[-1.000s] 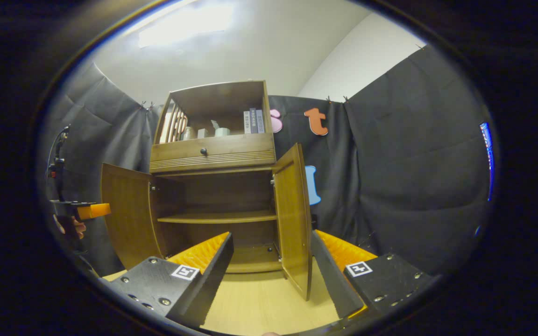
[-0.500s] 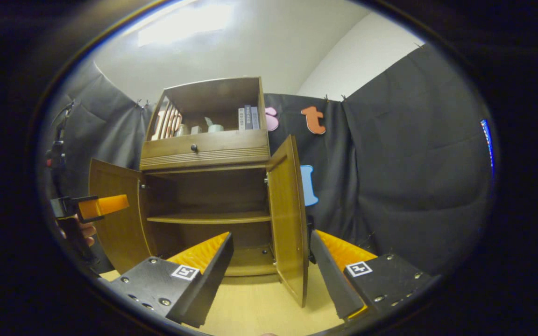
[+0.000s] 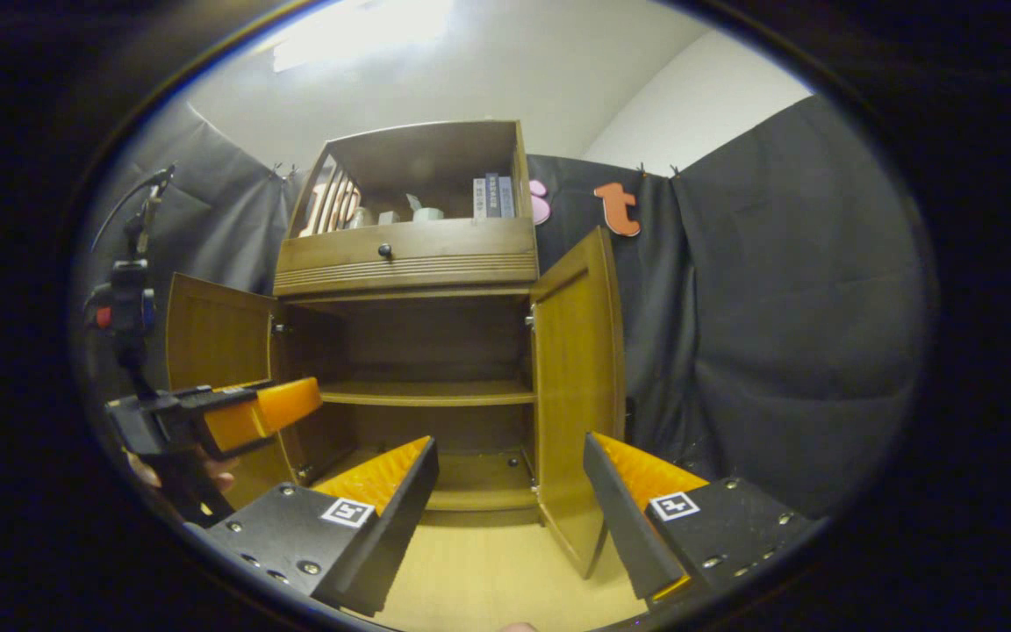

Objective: Open the right door of the double-door shoe cabinet with the right hand, and open the left door with the left hand.

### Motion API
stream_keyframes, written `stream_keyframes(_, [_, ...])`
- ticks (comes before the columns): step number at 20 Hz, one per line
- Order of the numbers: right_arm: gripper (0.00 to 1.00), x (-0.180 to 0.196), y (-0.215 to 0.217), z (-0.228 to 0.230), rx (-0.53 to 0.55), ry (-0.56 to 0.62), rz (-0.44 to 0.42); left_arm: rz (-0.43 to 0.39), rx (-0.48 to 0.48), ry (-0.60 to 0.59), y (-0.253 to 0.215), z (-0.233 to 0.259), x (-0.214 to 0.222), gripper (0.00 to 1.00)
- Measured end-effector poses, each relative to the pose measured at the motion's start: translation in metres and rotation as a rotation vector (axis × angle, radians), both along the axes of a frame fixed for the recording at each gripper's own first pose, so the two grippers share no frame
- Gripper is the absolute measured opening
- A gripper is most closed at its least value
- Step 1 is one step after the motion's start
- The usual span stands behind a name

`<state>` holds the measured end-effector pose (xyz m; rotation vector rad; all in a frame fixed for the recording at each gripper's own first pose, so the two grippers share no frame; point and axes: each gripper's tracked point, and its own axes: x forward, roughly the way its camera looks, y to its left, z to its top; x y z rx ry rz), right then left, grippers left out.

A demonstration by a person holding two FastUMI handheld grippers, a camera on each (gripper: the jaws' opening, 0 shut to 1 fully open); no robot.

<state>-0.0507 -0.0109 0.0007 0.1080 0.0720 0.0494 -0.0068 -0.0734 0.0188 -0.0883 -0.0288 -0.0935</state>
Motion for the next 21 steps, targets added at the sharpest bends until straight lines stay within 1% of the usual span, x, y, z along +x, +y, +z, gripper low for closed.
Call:
stream_keyframes(1, [0.94,0.001,0.007,-0.004,-0.006,0.016,0.013,-0.014,0.018,0.039,-0.002,-0.007,0.004,0.94])
stream_keyframes(2, [0.94,0.003,0.008,-0.006,-0.024,0.026,0.007,-0.023,0.016,0.044,-0.004,-0.011,0.006,0.92])
stream_keyframes(3, [0.98,0.004,0.008,-0.005,-0.039,0.024,-0.011,-0.024,0.018,0.052,-0.002,-0.013,0.008,0.92])
stream_keyframes(5, [0.98,0.003,0.018,0.001,-0.013,0.011,-0.018,-0.009,0.004,0.044,0.006,-0.010,0.012,0.94])
stream_keyframes(6, [0.98,0.002,0.025,0.004,0.006,0.008,-0.016,0.000,0.000,0.057,0.009,-0.013,0.015,0.92])
stream_keyframes(7, [0.98,-0.001,0.029,0.006,0.000,0.006,-0.018,0.006,0.018,0.088,0.012,-0.019,0.016,0.92])
stream_keyframes(9, [1.00,-0.008,0.027,0.005,-0.032,0.009,-0.038,0.059,0.049,0.080,0.027,-0.018,0.012,0.92])
stream_keyframes(10, [0.98,-0.014,0.029,0.005,-0.034,0.010,-0.033,0.085,0.047,0.060,0.036,-0.011,0.010,0.94])
stream_keyframes(11, [0.94,-0.017,0.031,0.003,-0.030,0.015,-0.025,0.100,0.038,0.042,0.042,-0.004,0.010,0.94])
stream_keyframes(12, [0.98,-0.020,0.031,0.001,-0.027,0.023,-0.022,0.104,0.045,0.037,0.044,-0.003,0.008,0.92])
stream_keyframes(13, [0.96,-0.021,0.029,0.001,-0.032,0.028,-0.025,0.098,0.058,0.034,0.043,-0.002,0.007,0.92])
stream_keyframes(14, [0.94,-0.023,0.026,0.000,-0.046,0.029,-0.031,0.099,0.063,0.026,0.044,0.000,0.006,0.94])
stream_keyframes(15, [0.98,-0.022,0.022,0.000,-0.059,0.027,-0.041,0.103,0.063,0.022,0.045,0.001,0.008,0.92])
stream_keyframes(16, [0.98,-0.022,0.020,0.000,-0.064,0.026,-0.048,0.107,0.064,0.024,0.046,-0.001,0.009,0.92])
stream_keyframes(18, [0.98,-0.022,0.023,-0.003,-0.051,0.030,-0.030,0.118,0.065,0.037,0.048,-0.004,0.012,0.92])
stream_keyframes(19, [1.00,-0.023,0.024,-0.004,-0.045,0.032,-0.020,0.117,0.071,0.044,0.047,-0.006,0.014,0.94])
stream_keyframes(21, [0.98,-0.022,0.021,-0.009,-0.041,0.036,-0.020,0.104,0.085,0.055,0.042,-0.009,0.016,0.94])
